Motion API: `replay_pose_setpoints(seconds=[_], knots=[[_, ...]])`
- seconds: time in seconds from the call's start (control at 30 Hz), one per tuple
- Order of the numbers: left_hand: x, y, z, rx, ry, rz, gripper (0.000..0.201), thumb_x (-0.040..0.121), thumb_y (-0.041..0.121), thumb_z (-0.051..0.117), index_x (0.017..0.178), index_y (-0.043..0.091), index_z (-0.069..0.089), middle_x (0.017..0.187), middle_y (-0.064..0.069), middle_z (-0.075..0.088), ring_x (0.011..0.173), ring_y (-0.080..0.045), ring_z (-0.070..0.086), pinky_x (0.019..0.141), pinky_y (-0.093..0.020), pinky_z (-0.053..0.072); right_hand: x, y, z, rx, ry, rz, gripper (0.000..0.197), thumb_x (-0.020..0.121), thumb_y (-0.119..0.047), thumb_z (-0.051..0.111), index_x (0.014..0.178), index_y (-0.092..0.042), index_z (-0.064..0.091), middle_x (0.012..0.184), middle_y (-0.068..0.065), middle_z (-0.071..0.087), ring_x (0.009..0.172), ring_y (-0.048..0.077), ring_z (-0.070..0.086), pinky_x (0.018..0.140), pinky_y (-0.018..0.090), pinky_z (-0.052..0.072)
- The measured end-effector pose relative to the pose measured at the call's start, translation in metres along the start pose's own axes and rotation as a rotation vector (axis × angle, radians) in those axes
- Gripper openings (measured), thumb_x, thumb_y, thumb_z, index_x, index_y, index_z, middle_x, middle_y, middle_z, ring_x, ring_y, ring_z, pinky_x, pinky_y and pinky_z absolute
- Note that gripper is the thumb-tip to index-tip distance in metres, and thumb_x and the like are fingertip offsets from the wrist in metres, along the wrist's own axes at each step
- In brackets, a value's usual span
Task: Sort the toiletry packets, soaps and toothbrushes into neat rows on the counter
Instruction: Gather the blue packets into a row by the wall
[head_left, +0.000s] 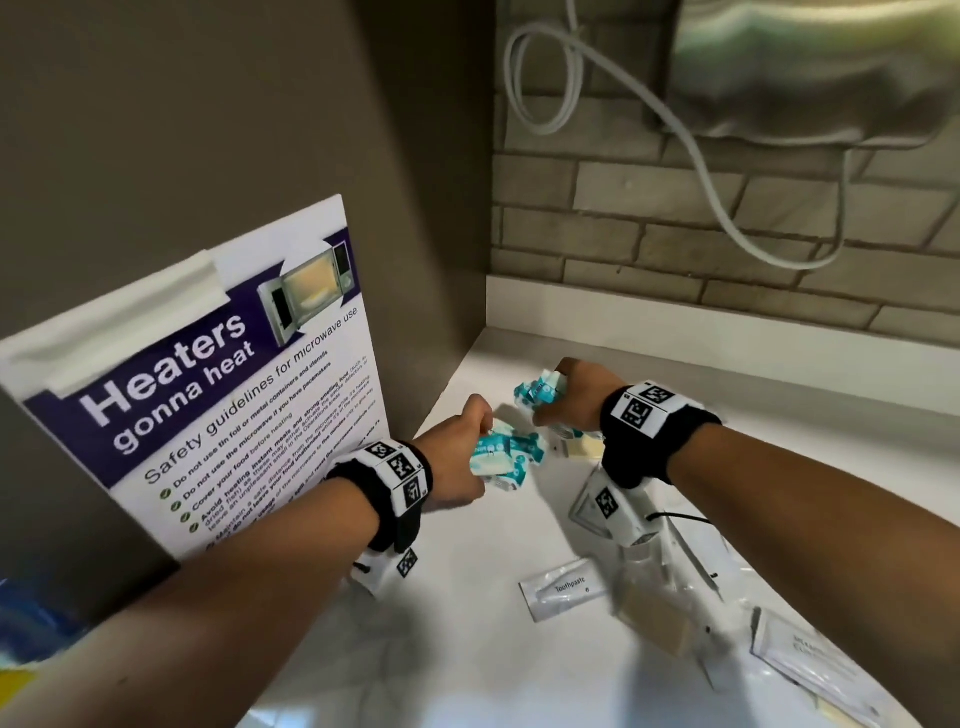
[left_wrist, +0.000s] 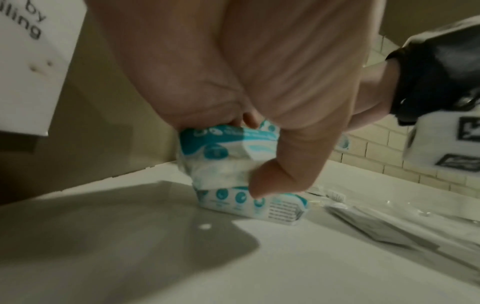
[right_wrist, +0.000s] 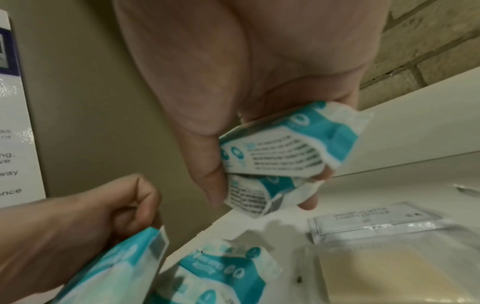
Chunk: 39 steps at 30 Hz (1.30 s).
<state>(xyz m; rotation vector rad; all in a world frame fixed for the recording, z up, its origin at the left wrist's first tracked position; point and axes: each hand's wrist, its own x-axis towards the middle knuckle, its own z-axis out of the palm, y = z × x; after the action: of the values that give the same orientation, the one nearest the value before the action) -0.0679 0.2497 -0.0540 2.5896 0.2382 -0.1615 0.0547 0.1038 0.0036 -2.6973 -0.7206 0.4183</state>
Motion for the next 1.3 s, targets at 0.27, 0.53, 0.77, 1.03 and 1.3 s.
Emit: replay_pose_setpoints(seconds=[0.27, 0.53, 0.77, 1.03, 1.3], knots=[[-0.023, 0.003, 0.009, 0.125, -0.102, 0.02, 0.059, 0.063, 0.028, 0.072, 0.111, 0.038, 0.039, 0.107, 0.006, 0.058, 0.084, -0.015, 0.058, 0.066, -0.022, 0.045, -0.012, 0.01, -0.001, -0.018, 0.057, -0.036, 0.077, 0.075, -0.042, 0.076, 0.138, -0.011, 0.045, 0.129, 0.011, 0.059, 0.116, 0.03, 0.056, 0.09, 0.031, 0.045], [-0.02, 0.004, 0.003, 0.332, 0.008, -0.241, 0.056, 0.084, 0.06, 0.057, 0.117, 0.017, 0.043, 0.105, -0.002, 0.065, 0.095, -0.024, 0.063, 0.076, -0.03, 0.048, -0.023, 0.017, 0.002, -0.026, 0.023, -0.046, 0.078, 0.076, -0.041, 0.076, 0.14, -0.011, 0.043, 0.131, 0.01, 0.058, 0.115, 0.028, 0.056, 0.087, 0.029, 0.043], [-0.031, -0.007, 0.001, 0.328, 0.008, -0.136, 0.034, 0.088, 0.006, 0.049, 0.12, 0.019, 0.045, 0.115, -0.007, 0.06, 0.1, -0.027, 0.061, 0.078, -0.032, 0.048, -0.02, 0.017, 0.006, -0.011, -0.008, -0.076, 0.069, 0.076, -0.038, 0.076, 0.132, -0.01, 0.049, 0.111, 0.009, 0.065, 0.093, 0.024, 0.059, 0.079, 0.031, 0.048], [-0.037, -0.001, 0.006, 0.345, -0.139, 0.158, 0.049, 0.079, 0.027, 0.072, 0.125, 0.027, 0.056, 0.128, 0.002, 0.046, 0.113, -0.019, 0.047, 0.082, -0.02, 0.035, -0.018, 0.012, 0.008, -0.014, -0.012, -0.071, 0.077, 0.076, -0.041, 0.076, 0.14, -0.012, 0.043, 0.128, 0.01, 0.06, 0.112, 0.027, 0.058, 0.082, 0.028, 0.043], [-0.008, 0.013, 0.009, 0.222, -0.033, 0.028, 0.073, 0.06, 0.041, 0.082, 0.12, 0.024, 0.046, 0.116, 0.003, 0.039, 0.101, -0.018, 0.05, 0.09, -0.035, 0.048, -0.013, 0.019, 0.004, -0.019, -0.006, -0.052, 0.072, 0.075, -0.04, 0.077, 0.134, -0.011, 0.048, 0.117, 0.009, 0.063, 0.098, 0.024, 0.057, 0.079, 0.028, 0.044]])
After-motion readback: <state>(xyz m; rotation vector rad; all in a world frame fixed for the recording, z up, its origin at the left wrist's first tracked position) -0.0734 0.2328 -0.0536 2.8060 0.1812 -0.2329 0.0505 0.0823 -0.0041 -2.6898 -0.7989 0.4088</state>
